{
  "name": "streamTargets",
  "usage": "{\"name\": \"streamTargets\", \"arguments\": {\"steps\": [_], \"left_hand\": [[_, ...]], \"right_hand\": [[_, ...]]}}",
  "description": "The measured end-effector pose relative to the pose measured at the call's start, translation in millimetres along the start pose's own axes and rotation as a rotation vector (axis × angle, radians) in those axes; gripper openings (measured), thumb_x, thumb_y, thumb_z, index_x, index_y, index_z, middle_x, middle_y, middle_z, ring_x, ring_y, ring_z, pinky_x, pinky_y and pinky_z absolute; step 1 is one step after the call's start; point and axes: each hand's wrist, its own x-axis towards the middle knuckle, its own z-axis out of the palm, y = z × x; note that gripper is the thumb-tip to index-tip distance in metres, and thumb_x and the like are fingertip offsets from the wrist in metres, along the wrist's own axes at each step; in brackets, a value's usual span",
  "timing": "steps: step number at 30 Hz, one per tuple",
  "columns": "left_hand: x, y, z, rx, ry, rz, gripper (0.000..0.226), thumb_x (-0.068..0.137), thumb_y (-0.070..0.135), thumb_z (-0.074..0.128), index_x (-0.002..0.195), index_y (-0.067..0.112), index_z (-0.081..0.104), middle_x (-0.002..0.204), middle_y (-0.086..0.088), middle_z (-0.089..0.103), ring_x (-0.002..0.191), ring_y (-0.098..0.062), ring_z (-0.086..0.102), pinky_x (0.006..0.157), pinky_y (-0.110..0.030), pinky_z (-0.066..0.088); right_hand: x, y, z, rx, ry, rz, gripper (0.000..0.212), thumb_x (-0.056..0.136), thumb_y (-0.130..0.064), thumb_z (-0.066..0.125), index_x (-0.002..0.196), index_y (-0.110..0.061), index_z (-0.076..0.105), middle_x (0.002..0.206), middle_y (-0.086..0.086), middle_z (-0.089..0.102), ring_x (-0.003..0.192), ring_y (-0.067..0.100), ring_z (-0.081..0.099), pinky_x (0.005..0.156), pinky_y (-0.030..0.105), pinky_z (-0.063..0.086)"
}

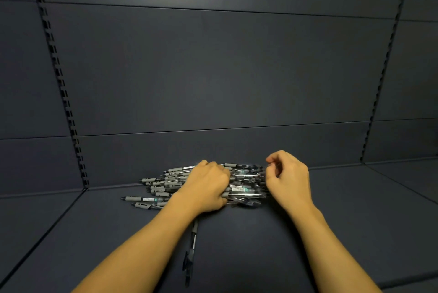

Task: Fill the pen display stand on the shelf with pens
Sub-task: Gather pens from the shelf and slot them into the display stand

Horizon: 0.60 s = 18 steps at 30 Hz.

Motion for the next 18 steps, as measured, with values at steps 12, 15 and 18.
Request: {"name": "streamTargets", "arguments": {"steps": [12, 15, 18], "left_hand": [[-10.0, -14.7, 2.4, 0.003, -0.021, -0.045, 0.034, 0.09, 0.027, 0.051, 0.12, 0.016, 0.04, 0.101, -0.009, 0.064, 0.094, -0.037, 0.061, 0.065, -0.037, 0.036], [-14.4, -18.3, -2.2, 0.031, -0.049, -0.076, 0.026, 0.091, 0.029, 0.052, 0.113, 0.016, 0.046, 0.099, -0.009, 0.064, 0.091, -0.035, 0.062, 0.065, -0.036, 0.034], [-19.4, -19.6, -9.8, 0.072, -0.096, -0.111, 0.013, 0.088, 0.026, 0.053, 0.097, 0.02, 0.047, 0.096, -0.007, 0.064, 0.087, -0.032, 0.064, 0.064, -0.034, 0.035]], "right_hand": [[1.8, 2.3, -2.7, 0.015, 0.031, 0.043, 0.017, 0.086, -0.003, 0.061, 0.086, -0.019, 0.065, 0.069, -0.012, 0.055, 0.064, 0.005, 0.053, 0.063, 0.029, 0.039], [1.6, 1.5, -2.5, 0.022, 0.022, 0.061, 0.017, 0.086, -0.003, 0.061, 0.086, -0.019, 0.065, 0.068, -0.012, 0.055, 0.064, 0.004, 0.053, 0.063, 0.029, 0.04], [0.2, -2.2, 0.0, 0.038, -0.018, 0.063, 0.016, 0.087, -0.005, 0.06, 0.088, -0.02, 0.065, 0.068, -0.013, 0.054, 0.065, 0.003, 0.053, 0.065, 0.029, 0.041]]}}
